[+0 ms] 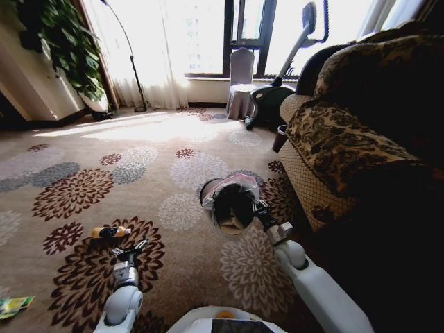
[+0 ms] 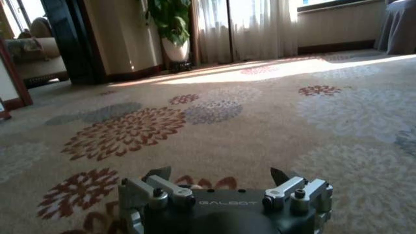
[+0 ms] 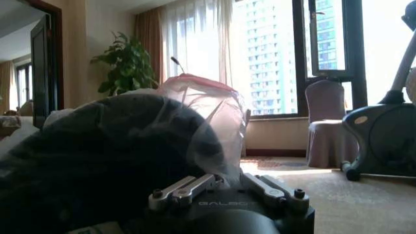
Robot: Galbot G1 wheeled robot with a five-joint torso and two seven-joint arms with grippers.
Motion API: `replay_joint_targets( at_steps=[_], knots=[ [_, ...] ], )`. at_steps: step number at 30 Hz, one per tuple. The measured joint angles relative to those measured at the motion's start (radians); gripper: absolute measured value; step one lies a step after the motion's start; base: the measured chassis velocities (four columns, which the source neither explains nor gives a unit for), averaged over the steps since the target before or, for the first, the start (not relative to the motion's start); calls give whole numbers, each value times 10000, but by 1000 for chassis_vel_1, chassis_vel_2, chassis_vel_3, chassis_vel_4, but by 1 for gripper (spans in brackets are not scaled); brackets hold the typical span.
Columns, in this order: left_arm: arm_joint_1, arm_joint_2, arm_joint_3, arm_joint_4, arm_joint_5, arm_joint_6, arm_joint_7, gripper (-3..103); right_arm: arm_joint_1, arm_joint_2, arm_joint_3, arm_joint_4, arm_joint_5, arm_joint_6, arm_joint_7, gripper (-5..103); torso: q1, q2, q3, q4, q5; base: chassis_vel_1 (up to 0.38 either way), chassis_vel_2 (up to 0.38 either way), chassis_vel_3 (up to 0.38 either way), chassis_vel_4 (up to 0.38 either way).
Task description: Pick up the trash from the ground and place it into the trash bin.
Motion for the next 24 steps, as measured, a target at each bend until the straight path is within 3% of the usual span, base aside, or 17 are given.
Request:
replay_joint_targets(
  at_steps=[13,24],
  knots=[
    [-129,-148,-123,595,-323,120,-87,100,28,78,-66,-63,40,71,-5,0,2,-2,2,5,0,359,299,-351,-284],
    [-168,-206,-116,673,-390,124,-75,100,24,97,-72,-127,60,110,6,0,1,-1,1,-4,1,123,-151,-145,151]
  ],
)
